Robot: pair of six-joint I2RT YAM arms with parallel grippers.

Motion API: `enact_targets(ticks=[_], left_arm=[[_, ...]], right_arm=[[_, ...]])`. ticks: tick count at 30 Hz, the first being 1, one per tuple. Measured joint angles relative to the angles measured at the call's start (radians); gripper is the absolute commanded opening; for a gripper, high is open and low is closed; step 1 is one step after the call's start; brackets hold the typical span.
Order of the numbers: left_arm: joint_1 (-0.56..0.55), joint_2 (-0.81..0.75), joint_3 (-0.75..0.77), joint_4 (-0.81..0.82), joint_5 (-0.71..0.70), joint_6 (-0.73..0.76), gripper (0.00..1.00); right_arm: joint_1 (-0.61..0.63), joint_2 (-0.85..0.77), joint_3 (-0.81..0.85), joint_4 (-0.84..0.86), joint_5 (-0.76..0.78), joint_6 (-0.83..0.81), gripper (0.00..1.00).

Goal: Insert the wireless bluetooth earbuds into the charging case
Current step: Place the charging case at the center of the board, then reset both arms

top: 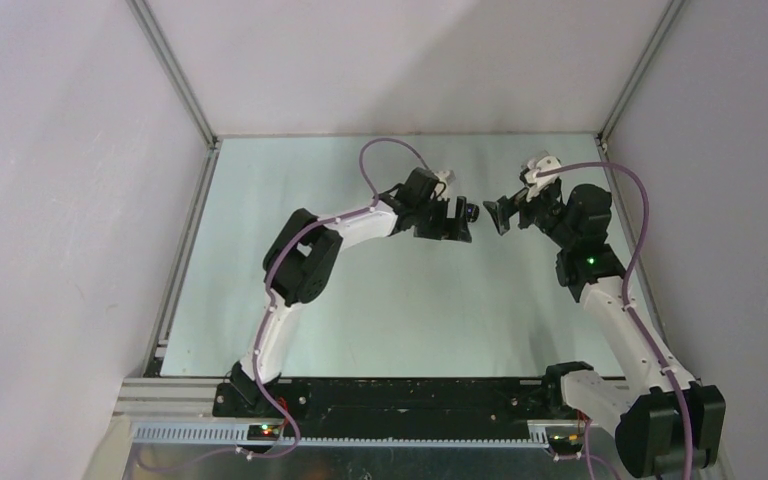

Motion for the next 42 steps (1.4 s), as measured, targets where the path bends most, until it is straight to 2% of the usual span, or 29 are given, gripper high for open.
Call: enact_targets(ticks=[5,11,13,16,19,22,24,30,34,42], left_arm=[[0.018,-0.132,-0.095,-0.099,-0.058,0.122,0.99],[0.119,-0.517,-0.2,-0.187,-0.117,0.325,0.99],[0.199,-0.665,-0.223,-0.183,-0.099,0.372,0.99],[0.394,-0.9,-0.28,-0.165,-0.074,0.422,0.99],[0.606,-1.149,-0.393,-0.127,-0.14,0.462,0.99],[0.698,-1.377,-0.538,-0.13,-0.208,0.525,0.99],[0.737,-1.477,-0.582,-0.155,-0.225,0.576,0.99],[0.771,-1.707,-0.766,-0.241,-0.248,0.711,0.99],[0.776,-1.842,-0.856,-0.303,-0.254,0.735,0.99],[0.787,-1.865,-0.916,-0.311,-0.299,0.733,0.99]], right_arm=[[0.0,0.008,-0.001,0.025,0.116,0.019,0.99],[0.0,-0.045,0.0,0.019,0.265,0.045,0.99],[0.002,-0.085,0.012,-0.019,0.315,0.051,1.0],[0.021,-0.152,0.046,-0.086,0.426,0.054,0.99],[0.06,-0.244,0.093,-0.187,0.526,0.061,1.0],[0.089,-0.335,0.163,-0.292,0.564,0.087,0.99],[0.105,-0.394,0.204,-0.347,0.569,0.114,0.99],[0.127,-0.574,0.233,-0.459,0.556,0.184,0.99],[0.126,-0.65,0.169,-0.501,0.526,0.183,1.0],[0.12,-0.665,0.018,-0.498,0.552,0.157,1.0]])
